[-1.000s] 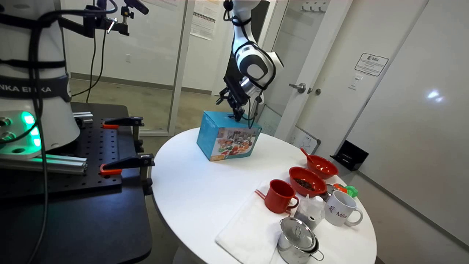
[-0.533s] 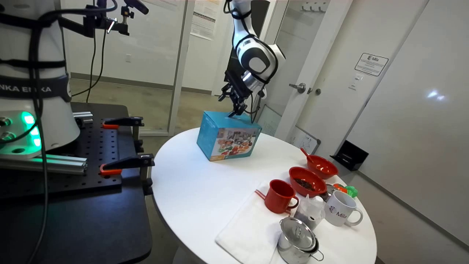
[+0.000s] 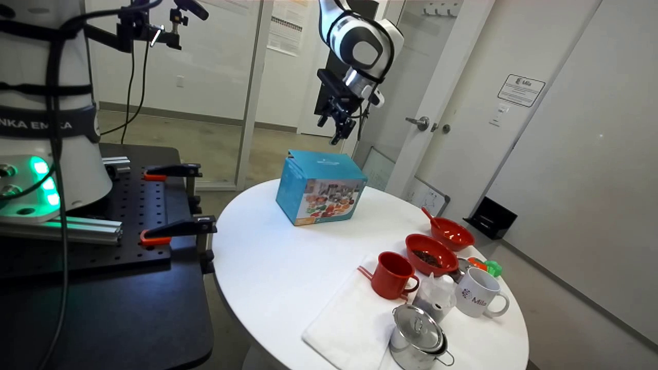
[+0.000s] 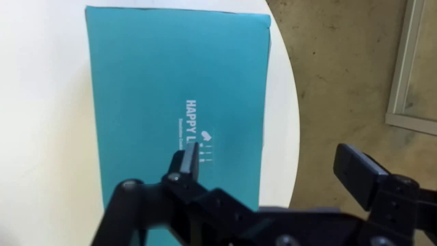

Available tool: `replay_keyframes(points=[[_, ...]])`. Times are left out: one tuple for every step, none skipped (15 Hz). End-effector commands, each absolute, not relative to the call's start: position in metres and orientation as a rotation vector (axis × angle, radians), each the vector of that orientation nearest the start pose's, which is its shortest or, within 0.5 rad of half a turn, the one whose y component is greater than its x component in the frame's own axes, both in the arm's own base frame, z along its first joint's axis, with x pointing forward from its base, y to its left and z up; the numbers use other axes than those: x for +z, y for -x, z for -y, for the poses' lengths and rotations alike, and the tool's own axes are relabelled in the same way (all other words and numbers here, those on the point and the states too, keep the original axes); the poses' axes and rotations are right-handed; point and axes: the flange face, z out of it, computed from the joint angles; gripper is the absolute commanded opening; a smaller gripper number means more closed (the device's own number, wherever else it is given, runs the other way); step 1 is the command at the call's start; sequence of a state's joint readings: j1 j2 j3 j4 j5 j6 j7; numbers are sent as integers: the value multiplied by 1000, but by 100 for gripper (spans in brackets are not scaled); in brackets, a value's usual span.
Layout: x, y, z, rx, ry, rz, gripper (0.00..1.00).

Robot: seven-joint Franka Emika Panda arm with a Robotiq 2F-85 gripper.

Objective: Close the top part of the blue box.

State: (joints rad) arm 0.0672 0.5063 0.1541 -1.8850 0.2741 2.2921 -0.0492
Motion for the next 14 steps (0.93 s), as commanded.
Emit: replay_keyframes(points=[[265, -596, -124, 101, 2985, -125, 100], [271, -595, -118, 92, 3007, -192, 100], [276, -594, -112, 81, 3024, -257, 100], [281, -592, -106, 81, 3034, -303, 100], [287, -590, -103, 53, 3038, -299, 100], [275, -602, -108, 106, 3010, -243, 100], [280, -601, -104, 97, 3016, -263, 100], [283, -599, -102, 91, 3017, -274, 100], [284, -598, -101, 89, 3017, -281, 100], [284, -597, -101, 89, 3017, -284, 100], [283, -596, -101, 89, 3018, -284, 100], [283, -596, -102, 89, 3018, -284, 100], [283, -596, -102, 88, 3018, -284, 100], [283, -596, -102, 88, 3018, -284, 100]])
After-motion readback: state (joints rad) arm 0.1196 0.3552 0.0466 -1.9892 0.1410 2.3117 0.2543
